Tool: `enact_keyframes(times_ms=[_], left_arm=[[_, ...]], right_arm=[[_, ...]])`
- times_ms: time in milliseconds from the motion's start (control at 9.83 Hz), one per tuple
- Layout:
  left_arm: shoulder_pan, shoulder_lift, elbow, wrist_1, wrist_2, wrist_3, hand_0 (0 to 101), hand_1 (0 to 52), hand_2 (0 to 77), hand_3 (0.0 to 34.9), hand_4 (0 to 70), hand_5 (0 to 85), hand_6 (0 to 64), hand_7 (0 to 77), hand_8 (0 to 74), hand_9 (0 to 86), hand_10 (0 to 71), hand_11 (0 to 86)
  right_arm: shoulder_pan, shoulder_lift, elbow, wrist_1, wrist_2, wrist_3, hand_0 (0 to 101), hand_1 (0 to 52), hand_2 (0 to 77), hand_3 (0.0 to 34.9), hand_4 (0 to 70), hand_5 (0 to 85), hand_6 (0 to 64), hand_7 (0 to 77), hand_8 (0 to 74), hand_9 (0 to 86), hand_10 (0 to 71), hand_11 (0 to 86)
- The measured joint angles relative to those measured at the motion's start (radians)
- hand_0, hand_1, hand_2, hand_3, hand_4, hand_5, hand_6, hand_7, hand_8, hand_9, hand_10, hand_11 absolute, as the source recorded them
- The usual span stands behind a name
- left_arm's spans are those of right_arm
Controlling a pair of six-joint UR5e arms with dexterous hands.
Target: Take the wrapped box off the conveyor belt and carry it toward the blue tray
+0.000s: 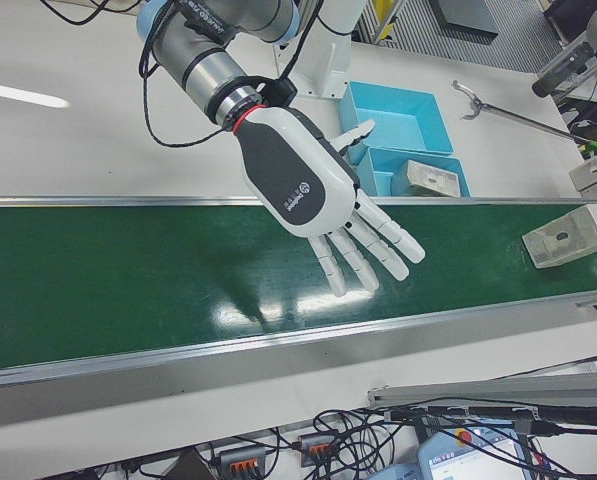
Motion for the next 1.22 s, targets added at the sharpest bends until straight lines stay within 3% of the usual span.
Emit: enact_keyframes(times_ms=[203,407,508,712,814,1017,1220], left_arm=[[0.0,0.0,0.0,0.0,0.0,0.0,0,0.0,0.5,0.0,0.0,1.1,0.0,0.5,0.0,0.0,0.0,0.0],[0.0,0.0,0.0,0.0,0.0,0.0,0,0.0,0.5,0.0,0.0,1.1,0.0,0.0,0.0,0.0,0.0,0.0],[0.0,0.0,0.0,0.0,0.0,0.0,0,0.0,1.1,0.0,0.0,1.1,0.0,0.0,0.0,0.0,0.0,0.0],[0.0,0.0,0.0,0.0,0.0,0.0,0,0.0,0.5,0.0,0.0,1.1,0.0,0.0,0.0,0.0,0.5,0.0],[0.0,0.0,0.0,0.0,0.0,0.0,0,0.0,0.5,0.0,0.0,1.1,0.0,0.0,0.0,0.0,0.0,0.0],[0.0,0.0,0.0,0.0,0.0,0.0,0,0.0,1.1,0.0,0.0,1.1,0.0,0.0,0.0,0.0,0.0,0.0],[0.0,0.0,0.0,0.0,0.0,0.0,0,0.0,1.1,0.0,0.0,1.1,0.0,0.0,0.0,0.0,0.0,0.0]], right_arm=[[-0.004,-0.018,-0.011,-0.005,0.035,0.081,43,9.3,5.5,20.0,0.0,1.6,0.0,0.0,3.3,1.1,0.5,1.1],[-0.02,-0.045,-0.015,-0.005,0.076,0.161,43,9.3,3.8,27.8,0.0,1.6,0.0,0.0,4.4,1.1,0.0,1.1],[-0.023,-0.053,-0.014,-0.004,0.084,0.18,43,9.3,3.8,27.8,0.0,1.6,0.0,0.0,4.4,1.1,0.0,1.1],[-0.025,-0.058,-0.012,-0.003,0.09,0.192,43,8.7,6.0,22.1,0.0,1.6,0.0,0.0,4.4,1.1,0.0,1.1],[-0.026,-0.059,-0.012,-0.002,0.091,0.194,43,9.3,6.0,22.1,0.0,1.6,0.0,0.0,4.4,1.1,0.0,1.1],[-0.028,-0.061,-0.009,0.0,0.091,0.196,43,9.3,6.0,17.8,0.0,1.6,0.0,0.0,4.4,1.1,0.0,1.1],[-0.027,-0.064,-0.006,0.002,0.091,0.197,43,9.3,7.1,19.0,0.0,1.6,0.0,0.0,4.4,1.1,0.0,1.1]])
